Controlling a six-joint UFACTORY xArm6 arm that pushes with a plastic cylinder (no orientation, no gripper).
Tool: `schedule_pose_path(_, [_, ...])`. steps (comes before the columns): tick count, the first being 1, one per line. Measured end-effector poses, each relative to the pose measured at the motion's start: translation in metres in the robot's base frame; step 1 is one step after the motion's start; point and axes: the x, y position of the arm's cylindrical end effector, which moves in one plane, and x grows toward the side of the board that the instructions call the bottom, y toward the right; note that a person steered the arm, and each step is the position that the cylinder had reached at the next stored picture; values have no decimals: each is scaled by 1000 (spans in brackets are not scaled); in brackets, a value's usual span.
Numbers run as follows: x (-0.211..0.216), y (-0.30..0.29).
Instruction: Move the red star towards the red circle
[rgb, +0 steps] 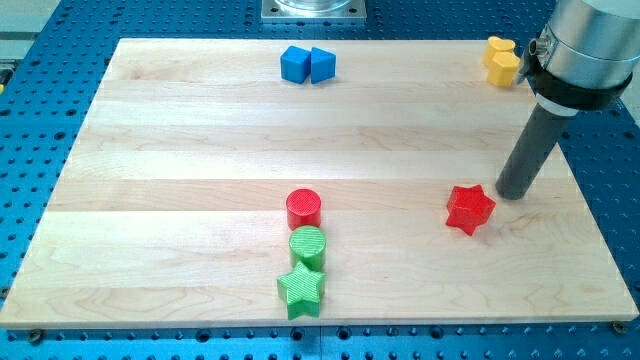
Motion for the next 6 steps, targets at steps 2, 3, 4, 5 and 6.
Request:
schedule_pose_path(2, [23, -17])
schedule_pose_path(3, [43, -39])
schedule_pose_path(4, [42, -59])
schedule_pose_path(5, [44, -96])
schedule_pose_path(6, [64, -108])
